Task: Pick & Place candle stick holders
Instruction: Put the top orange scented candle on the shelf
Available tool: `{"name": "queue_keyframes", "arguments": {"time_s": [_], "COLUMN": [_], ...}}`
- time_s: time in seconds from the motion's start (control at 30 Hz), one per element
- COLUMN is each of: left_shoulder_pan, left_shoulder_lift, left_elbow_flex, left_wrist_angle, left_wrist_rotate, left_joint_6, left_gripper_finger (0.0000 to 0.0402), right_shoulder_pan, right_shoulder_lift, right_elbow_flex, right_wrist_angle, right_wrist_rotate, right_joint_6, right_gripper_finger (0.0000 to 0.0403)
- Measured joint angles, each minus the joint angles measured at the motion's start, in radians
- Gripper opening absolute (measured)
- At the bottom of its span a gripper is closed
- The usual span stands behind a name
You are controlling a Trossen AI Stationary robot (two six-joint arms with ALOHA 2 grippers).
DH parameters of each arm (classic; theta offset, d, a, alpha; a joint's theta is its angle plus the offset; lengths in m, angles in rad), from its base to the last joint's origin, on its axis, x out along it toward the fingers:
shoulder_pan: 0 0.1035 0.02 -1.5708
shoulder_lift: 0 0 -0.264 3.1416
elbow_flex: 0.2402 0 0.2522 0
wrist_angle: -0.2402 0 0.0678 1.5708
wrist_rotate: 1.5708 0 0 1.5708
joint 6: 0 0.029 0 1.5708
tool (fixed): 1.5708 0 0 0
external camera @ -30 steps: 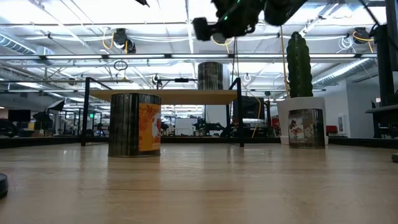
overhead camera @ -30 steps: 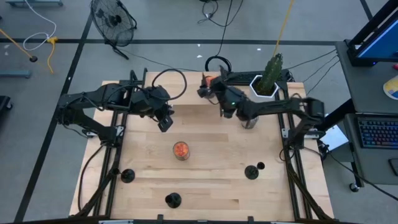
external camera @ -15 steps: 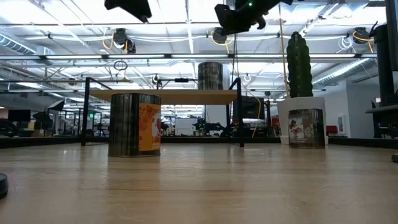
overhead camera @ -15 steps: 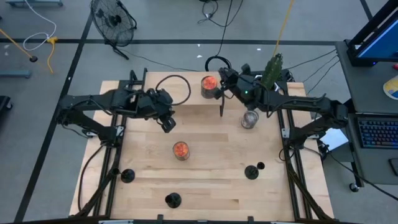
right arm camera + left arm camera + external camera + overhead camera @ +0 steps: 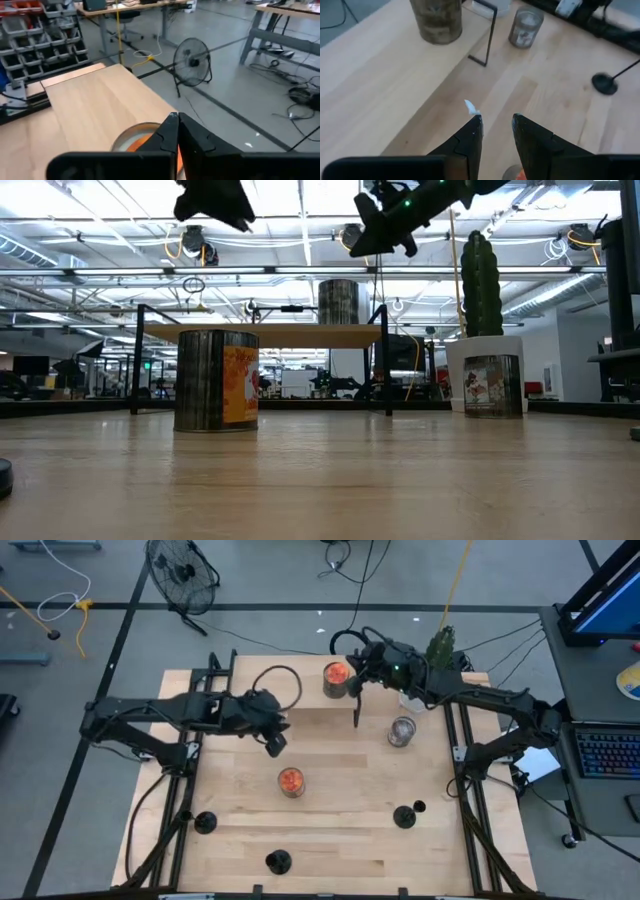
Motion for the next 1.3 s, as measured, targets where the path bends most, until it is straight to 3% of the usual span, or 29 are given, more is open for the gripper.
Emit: {"name": "queue_keyframes", "arguments": {"time_s": [0.27, 0.47, 0.77, 1.3], "left_shoulder_pan": [0.042, 0.049, 0.047, 0.049], "left_shoulder_lift": [-0.214, -0.286, -0.27, -0.27], "left_elbow_flex": [-0.231, -0.328, -0.339, -0.339], "left_wrist_angle": [0.165, 0.285, 0.287, 0.289], "left_wrist_rotate": [0.025, 0.045, 0.063, 0.08], "left_joint_6": [-0.023, -0.042, -0.043, -0.023], "left_gripper_finger": [0.0115, 0.0115, 0.0115, 0.0115], "right_shoulder_pan": [-0.002, 0.0, 0.0, -0.001], "right_shoulder_lift": [0.001, 0.063, 0.175, 0.228], "right_elbow_flex": [0.0, 0.051, 0.197, 0.2], "right_wrist_angle": [-0.044, -0.087, -0.22, -0.284], "right_wrist_rotate": [-0.058, -0.055, 0.013, 0.009], "right_joint_6": [0.0, -0.006, -0.061, -0.047], "right_gripper_finger": [0.0, 0.0, 0.0, 0.0]}}
